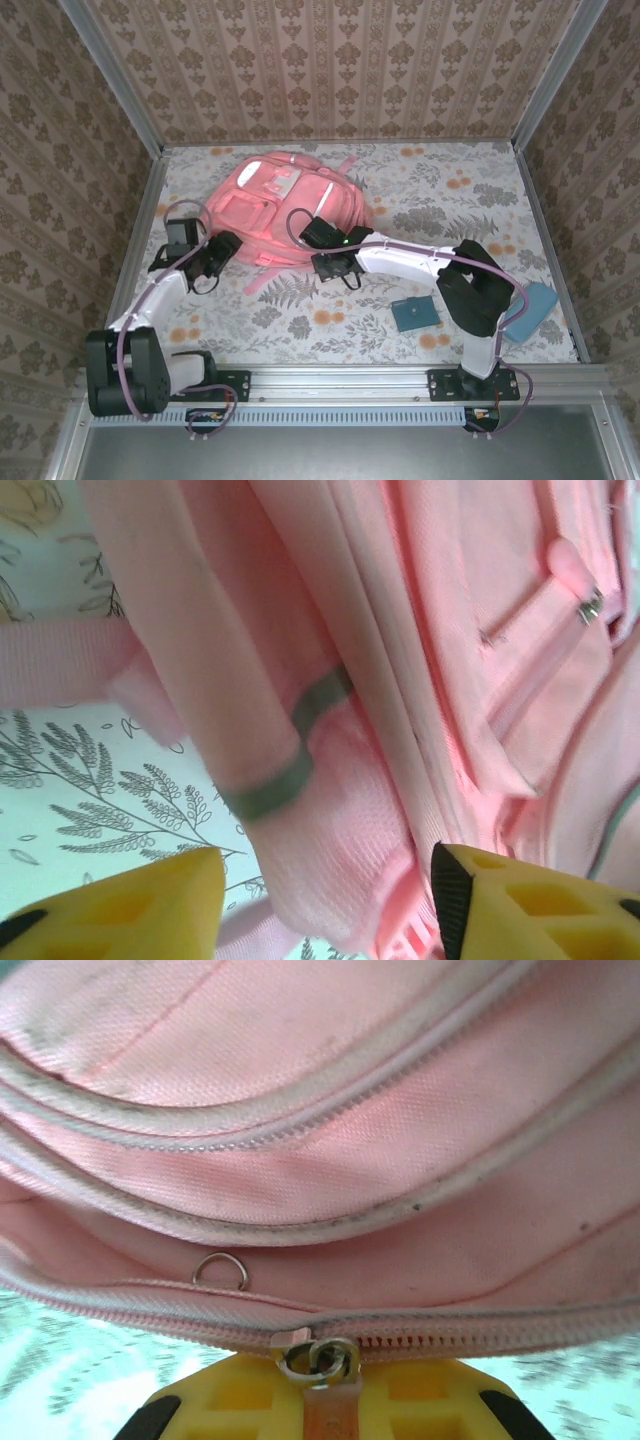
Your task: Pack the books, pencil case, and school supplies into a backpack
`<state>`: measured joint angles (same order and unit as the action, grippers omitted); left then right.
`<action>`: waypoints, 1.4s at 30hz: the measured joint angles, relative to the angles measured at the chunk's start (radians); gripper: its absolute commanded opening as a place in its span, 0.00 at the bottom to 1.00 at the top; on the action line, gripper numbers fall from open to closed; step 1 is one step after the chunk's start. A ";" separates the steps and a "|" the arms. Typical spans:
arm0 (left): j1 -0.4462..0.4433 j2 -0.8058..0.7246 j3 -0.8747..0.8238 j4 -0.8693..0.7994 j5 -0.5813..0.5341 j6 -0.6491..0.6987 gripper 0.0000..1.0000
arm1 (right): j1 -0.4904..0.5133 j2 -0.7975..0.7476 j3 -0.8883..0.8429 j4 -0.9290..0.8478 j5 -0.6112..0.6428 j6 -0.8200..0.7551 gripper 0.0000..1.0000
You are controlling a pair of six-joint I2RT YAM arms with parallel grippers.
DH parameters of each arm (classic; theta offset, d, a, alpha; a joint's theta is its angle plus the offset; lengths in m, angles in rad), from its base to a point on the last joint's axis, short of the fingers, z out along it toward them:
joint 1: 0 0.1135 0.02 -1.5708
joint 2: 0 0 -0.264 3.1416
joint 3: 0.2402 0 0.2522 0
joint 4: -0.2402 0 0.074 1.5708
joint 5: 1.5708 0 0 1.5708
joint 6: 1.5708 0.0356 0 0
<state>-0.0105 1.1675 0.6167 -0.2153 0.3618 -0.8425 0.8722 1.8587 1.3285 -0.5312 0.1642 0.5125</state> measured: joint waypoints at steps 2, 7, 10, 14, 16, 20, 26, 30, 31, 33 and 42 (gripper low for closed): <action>0.000 -0.051 -0.004 -0.011 0.002 -0.018 0.73 | 0.011 0.017 0.013 0.025 -0.056 0.019 0.02; -0.039 -0.161 -0.068 -0.001 0.036 -0.114 0.78 | 0.052 0.104 0.094 0.090 -0.171 0.066 0.02; -0.090 -0.173 -0.114 0.015 0.061 -0.181 0.78 | 0.069 0.129 0.117 0.134 -0.218 0.087 0.02; -0.129 -0.158 -0.157 0.065 0.080 -0.258 0.75 | 0.070 0.130 0.118 0.161 -0.250 0.107 0.02; -0.143 -0.130 -0.162 0.093 0.087 -0.281 0.72 | 0.070 0.130 0.118 0.165 -0.264 0.117 0.02; -0.165 -0.060 -0.161 0.165 0.097 -0.314 0.56 | 0.068 0.130 0.117 0.170 -0.284 0.128 0.02; -0.214 0.005 -0.161 0.209 0.060 -0.332 0.36 | 0.068 0.130 0.103 0.185 -0.288 0.150 0.03; -0.234 0.036 -0.161 0.226 0.022 -0.332 0.16 | 0.071 0.121 0.085 0.185 -0.272 0.166 0.03; -0.239 0.044 -0.161 0.235 0.018 -0.333 0.13 | 0.072 0.114 0.076 0.186 -0.265 0.171 0.03; -0.246 0.055 -0.161 0.246 0.015 -0.335 0.10 | 0.075 0.101 0.061 0.185 -0.240 0.178 0.03; -0.251 0.064 -0.161 0.242 -0.005 -0.305 0.02 | 0.071 0.010 0.024 0.032 -0.004 0.216 0.05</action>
<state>-0.2619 1.2316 0.4553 0.0265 0.3565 -1.1477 0.9432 1.8683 1.3521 -0.4988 0.1604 0.7288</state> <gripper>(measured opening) 0.056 0.137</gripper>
